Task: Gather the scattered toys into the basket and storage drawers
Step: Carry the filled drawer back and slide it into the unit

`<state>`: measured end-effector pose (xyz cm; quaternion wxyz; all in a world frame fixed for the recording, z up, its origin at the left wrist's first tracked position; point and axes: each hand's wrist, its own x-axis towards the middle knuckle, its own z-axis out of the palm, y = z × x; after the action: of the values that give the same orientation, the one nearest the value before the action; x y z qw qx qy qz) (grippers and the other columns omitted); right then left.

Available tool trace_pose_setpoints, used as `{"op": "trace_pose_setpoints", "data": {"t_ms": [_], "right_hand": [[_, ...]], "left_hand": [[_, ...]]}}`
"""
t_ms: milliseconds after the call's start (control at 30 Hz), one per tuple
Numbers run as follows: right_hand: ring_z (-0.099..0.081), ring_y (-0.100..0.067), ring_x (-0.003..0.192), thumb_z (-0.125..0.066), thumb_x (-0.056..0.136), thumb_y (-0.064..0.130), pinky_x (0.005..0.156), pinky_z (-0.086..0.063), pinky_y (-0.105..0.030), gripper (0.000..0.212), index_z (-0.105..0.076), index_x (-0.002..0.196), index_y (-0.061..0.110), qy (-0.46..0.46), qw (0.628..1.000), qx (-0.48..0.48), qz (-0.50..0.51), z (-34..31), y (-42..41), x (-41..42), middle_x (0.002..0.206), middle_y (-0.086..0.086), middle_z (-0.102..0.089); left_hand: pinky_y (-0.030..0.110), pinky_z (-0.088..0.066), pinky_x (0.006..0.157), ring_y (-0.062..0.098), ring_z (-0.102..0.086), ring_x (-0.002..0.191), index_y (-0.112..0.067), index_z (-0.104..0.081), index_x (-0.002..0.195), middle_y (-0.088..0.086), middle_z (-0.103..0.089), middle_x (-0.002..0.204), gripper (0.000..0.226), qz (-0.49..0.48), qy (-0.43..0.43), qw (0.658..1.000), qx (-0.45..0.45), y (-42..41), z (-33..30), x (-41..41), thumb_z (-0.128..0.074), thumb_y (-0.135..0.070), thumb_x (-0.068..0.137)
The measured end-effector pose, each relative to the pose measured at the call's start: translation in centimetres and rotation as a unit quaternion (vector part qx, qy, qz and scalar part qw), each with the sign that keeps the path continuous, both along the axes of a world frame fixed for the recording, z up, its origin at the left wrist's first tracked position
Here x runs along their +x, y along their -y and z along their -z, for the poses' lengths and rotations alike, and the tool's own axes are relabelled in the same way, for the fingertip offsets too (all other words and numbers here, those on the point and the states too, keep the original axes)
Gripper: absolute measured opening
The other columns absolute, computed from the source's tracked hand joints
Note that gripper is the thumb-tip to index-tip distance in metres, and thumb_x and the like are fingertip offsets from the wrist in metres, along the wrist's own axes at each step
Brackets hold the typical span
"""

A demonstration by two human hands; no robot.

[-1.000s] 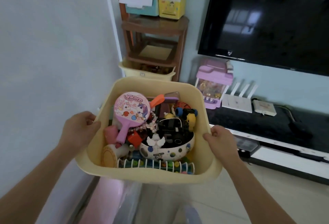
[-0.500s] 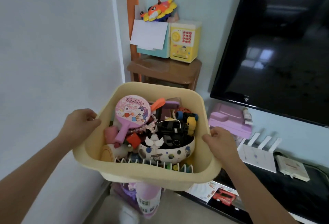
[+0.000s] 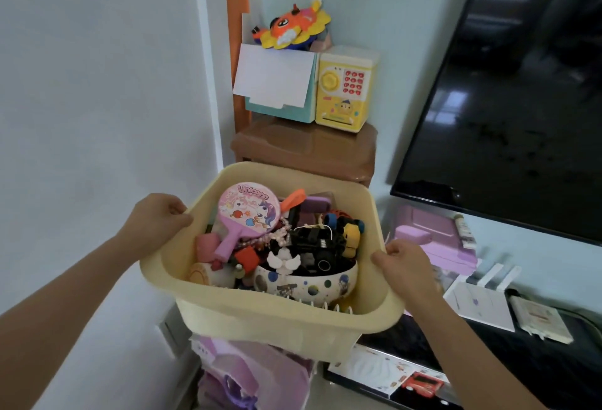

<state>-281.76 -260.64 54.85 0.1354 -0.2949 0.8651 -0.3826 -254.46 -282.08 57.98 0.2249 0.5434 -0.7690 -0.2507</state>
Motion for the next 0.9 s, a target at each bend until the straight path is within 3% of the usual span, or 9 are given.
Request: {"op": "trace_pose_setpoints", "data": {"t_ms": [100,233,467,700,800,900], "right_hand": [[-0.060,-0.034,0.084,-0.060,0.080,0.014,0.075,-0.049,-0.040,0.021,-0.062,0.088,-0.006,-0.009,1.000,0.001,0.016,-0.3,1.5,0.6,0.088,-0.022,-0.062],[-0.057,-0.028,0.076,-0.060,0.082,0.017,0.065,-0.042,-0.031,0.020,-0.061,0.084,-0.003,-0.027,0.999,0.008,0.019,-0.4,2.1,1.3,0.082,-0.018,-0.061],[-0.057,-0.024,0.075,-0.058,0.086,0.020,0.060,-0.037,-0.026,0.018,-0.060,0.081,0.003,-0.038,0.999,0.006,0.033,-0.1,3.6,1.5,0.078,-0.011,-0.060],[-0.043,-0.020,0.066,-0.057,0.083,0.014,0.051,-0.029,-0.027,0.020,-0.045,0.068,0.007,0.002,0.997,-0.002,0.081,0.6,8.7,-0.8,0.065,-0.004,-0.043],[-0.041,-0.022,0.067,-0.058,0.080,0.013,0.050,-0.025,-0.029,0.020,-0.045,0.066,0.007,-0.018,0.996,0.007,0.091,-0.1,9.9,-3.1,0.064,-0.007,-0.043],[-0.040,-0.021,0.063,-0.061,0.079,0.013,0.050,-0.025,-0.030,0.022,-0.045,0.064,0.008,-0.013,0.996,0.007,0.090,-0.5,10.5,-4.8,0.063,-0.007,-0.042]], "left_hand": [[0.027,-0.034,0.067,0.023,-0.055,0.082,-0.009,-0.066,0.079,0.007,-0.062,0.082,0.006,0.016,0.006,1.000,0.000,2.2,0.0,-0.1,-0.063,-0.012,0.082],[0.027,-0.033,0.067,0.023,-0.055,0.084,-0.009,-0.067,0.079,0.006,-0.061,0.081,0.006,0.029,0.010,0.999,-0.019,4.0,0.5,0.0,-0.063,-0.012,0.082],[0.028,-0.033,0.070,0.023,-0.055,0.082,-0.009,-0.068,0.080,0.007,-0.062,0.081,0.009,0.049,0.021,0.997,-0.063,7.3,1.7,-0.9,-0.062,-0.015,0.083],[0.032,-0.035,0.068,0.027,-0.054,0.084,-0.010,-0.064,0.095,0.011,-0.063,0.092,0.019,0.005,0.078,0.992,-0.096,10.8,3.2,-3.4,-0.055,-0.025,0.089],[0.040,-0.043,0.082,0.033,-0.055,0.102,-0.013,-0.056,0.121,0.014,-0.061,0.113,0.032,0.031,0.110,0.986,-0.125,10.7,2.5,-5.3,-0.048,-0.026,0.093],[0.046,-0.043,0.092,0.034,-0.052,0.109,-0.013,-0.051,0.127,0.016,-0.057,0.122,0.045,0.138,0.040,0.979,-0.146,8.1,1.8,-6.5,-0.040,-0.036,0.090]]}}
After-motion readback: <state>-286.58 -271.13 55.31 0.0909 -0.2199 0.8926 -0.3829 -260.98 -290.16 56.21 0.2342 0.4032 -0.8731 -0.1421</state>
